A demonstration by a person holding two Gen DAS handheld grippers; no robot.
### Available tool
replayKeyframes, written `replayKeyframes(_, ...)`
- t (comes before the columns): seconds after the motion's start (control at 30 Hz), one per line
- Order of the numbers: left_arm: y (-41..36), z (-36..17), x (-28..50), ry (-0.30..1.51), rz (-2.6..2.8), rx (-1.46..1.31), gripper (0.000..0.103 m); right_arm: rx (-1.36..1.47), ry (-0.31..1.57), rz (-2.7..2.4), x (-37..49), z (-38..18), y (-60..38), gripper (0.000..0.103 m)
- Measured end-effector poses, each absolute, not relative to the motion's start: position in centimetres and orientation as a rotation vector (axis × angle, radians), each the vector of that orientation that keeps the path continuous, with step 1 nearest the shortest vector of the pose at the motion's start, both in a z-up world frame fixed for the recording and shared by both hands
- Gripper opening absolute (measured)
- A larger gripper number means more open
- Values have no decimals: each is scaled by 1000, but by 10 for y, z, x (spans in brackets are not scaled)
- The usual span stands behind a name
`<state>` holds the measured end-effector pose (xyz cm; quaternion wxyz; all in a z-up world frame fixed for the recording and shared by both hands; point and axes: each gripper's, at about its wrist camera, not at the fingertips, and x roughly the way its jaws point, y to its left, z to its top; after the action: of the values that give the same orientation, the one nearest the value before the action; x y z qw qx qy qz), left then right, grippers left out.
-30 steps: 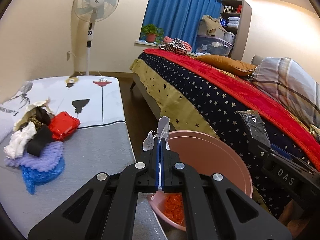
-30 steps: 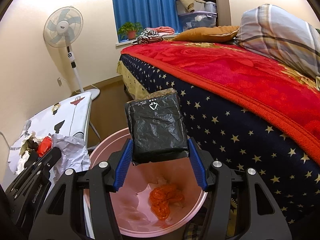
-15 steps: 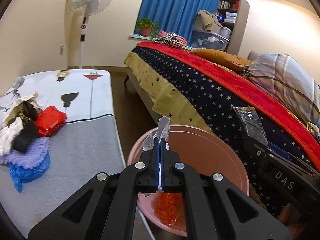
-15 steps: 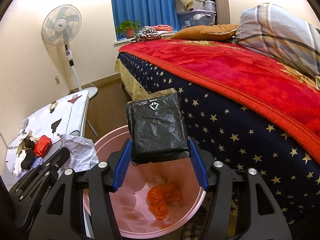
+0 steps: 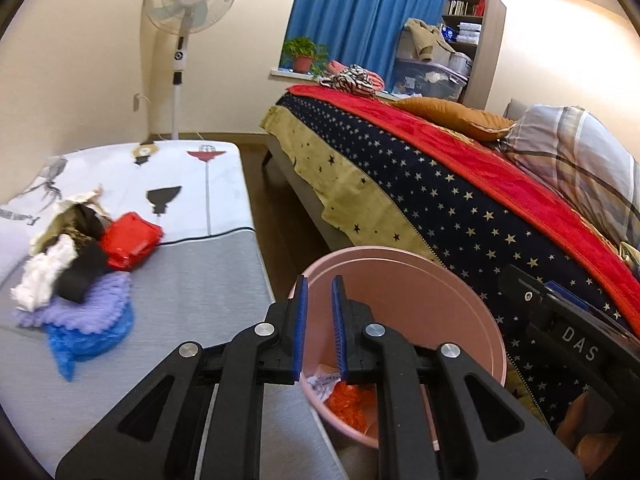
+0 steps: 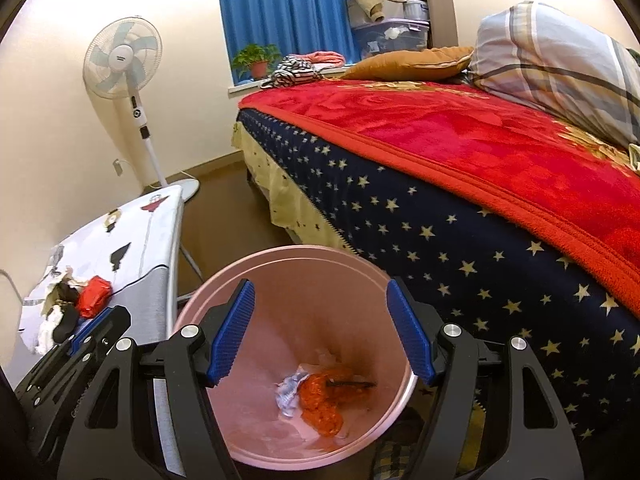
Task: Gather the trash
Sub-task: 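Carry the black pouch over the pink wastebasket and open the right gripper, then lower the white paper into the wastebasket and open the left gripper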
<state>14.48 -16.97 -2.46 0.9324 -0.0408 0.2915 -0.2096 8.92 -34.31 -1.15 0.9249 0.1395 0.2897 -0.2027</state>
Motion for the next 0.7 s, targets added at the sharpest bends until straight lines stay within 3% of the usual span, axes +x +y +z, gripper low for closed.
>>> replayKeyframes(0.27, -134, -9, 132, 564, -371, -103, 12, 278, 579, -329, 86, -1, -313, 65)
replayKeyframes(0.7, -61, -6, 127, 559, -199, -145, 13, 242, 558, -132, 100, 14, -240, 46)
